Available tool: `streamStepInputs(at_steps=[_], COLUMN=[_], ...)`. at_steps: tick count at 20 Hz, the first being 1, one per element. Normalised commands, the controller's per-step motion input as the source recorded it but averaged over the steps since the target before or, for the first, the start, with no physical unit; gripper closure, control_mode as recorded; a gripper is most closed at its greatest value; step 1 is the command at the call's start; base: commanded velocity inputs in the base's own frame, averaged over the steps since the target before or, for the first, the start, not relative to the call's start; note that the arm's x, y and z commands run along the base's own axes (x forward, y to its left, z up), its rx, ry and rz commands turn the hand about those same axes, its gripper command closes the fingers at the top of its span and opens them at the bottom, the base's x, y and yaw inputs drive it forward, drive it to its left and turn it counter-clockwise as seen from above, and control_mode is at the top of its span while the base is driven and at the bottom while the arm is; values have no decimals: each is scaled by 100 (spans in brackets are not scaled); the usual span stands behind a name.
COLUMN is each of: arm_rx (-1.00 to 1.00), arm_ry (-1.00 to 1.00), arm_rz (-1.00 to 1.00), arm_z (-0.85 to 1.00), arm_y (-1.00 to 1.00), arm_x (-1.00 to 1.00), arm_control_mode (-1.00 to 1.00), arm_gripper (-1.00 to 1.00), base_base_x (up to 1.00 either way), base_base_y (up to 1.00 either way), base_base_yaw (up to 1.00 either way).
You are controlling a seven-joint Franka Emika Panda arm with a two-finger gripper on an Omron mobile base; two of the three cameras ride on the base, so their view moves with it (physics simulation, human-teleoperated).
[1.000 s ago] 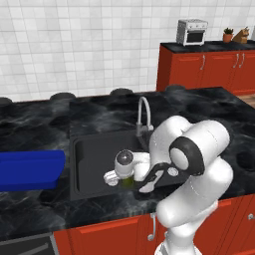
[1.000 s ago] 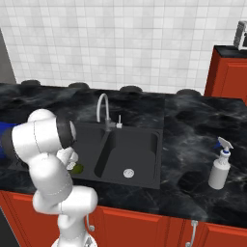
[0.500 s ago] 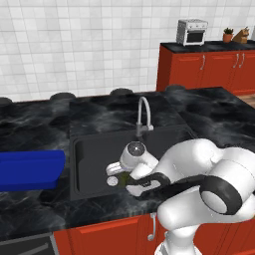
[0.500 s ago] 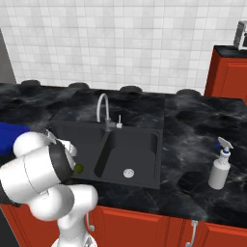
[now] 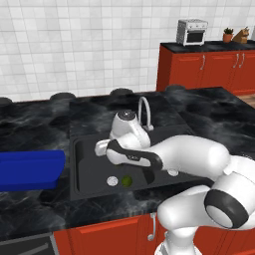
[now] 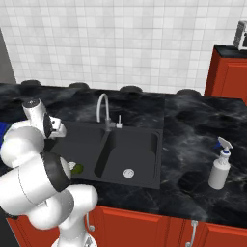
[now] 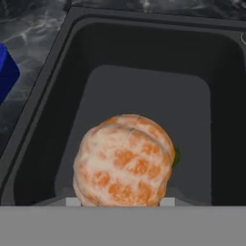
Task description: Pick up all produce items and place them in the sink. Turn on the sink faucet to wash them. Then turn the sink off and put them in the tray.
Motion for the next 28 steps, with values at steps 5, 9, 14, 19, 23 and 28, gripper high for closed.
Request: streamStepInputs(at_steps=[5, 9, 14, 19, 23, 28], arm_rx=[-2, -1, 0, 1, 0, 0], arm_ry=[4, 0, 1, 3, 6, 7], arm_rz=[0, 0, 2, 4, 2, 2], arm_z=[56, 23, -1, -2, -3, -7], arm_y=[43, 55, 49, 37, 43, 51], arm_x=[0, 0, -7, -4, 0, 0], arm_control_mode=[-100, -100, -100, -100, -100, -100], arm_gripper=[100, 100, 100, 100, 100, 100], base_base_x=[0, 0, 0, 0, 0, 0], base_base_y=[0, 0, 0, 0, 0, 0], base_base_yaw=[0, 0, 0, 0, 0, 0])
